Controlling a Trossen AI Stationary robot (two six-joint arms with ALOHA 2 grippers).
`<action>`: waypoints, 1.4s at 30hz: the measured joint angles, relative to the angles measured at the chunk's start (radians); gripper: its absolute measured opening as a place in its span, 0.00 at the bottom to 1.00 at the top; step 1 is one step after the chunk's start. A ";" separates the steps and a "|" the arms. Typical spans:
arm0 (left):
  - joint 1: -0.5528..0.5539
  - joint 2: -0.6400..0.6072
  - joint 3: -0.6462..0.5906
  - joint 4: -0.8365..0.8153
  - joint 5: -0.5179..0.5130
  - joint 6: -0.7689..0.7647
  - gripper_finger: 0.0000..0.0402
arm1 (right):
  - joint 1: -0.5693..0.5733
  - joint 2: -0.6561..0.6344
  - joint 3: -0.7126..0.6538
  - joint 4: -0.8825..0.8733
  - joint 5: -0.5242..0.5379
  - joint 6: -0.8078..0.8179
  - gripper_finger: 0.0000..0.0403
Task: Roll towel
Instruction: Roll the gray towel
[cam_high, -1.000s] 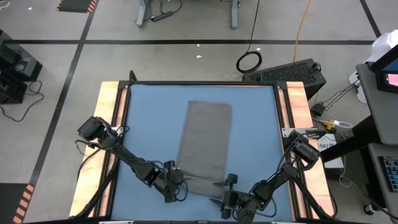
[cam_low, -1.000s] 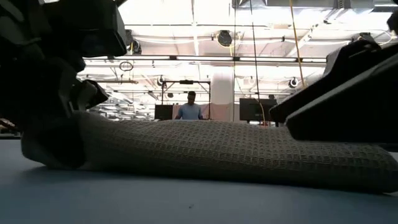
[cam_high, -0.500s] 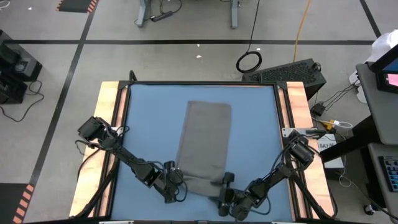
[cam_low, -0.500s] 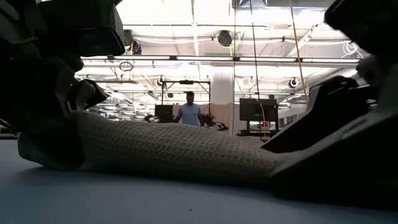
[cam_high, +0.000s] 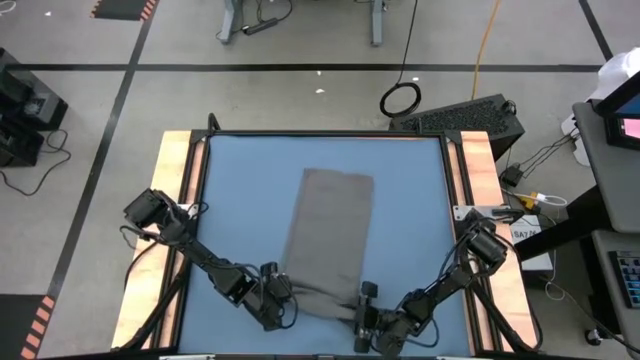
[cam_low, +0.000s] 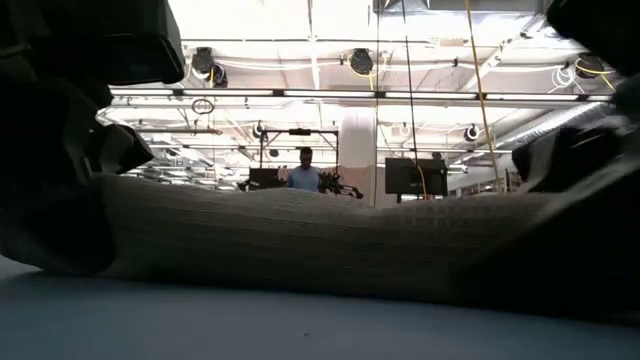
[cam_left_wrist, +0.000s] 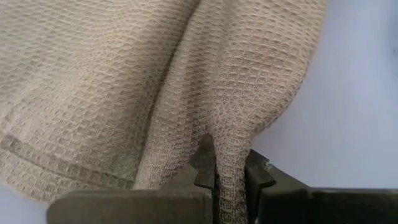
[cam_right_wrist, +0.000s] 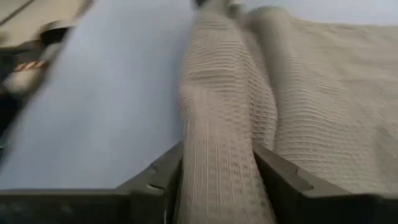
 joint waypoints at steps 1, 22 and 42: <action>-0.004 0.001 0.000 0.000 -0.009 0.000 0.07 | 0.007 -0.002 0.000 0.016 -0.016 -0.023 0.36; -0.009 0.002 -0.002 0.045 -0.023 -0.080 0.07 | -0.011 -0.039 -0.001 -0.010 -0.041 0.114 0.81; -0.012 0.001 -0.001 0.056 0.054 -0.230 0.07 | 0.011 -0.039 0.000 -0.013 -0.127 0.068 0.37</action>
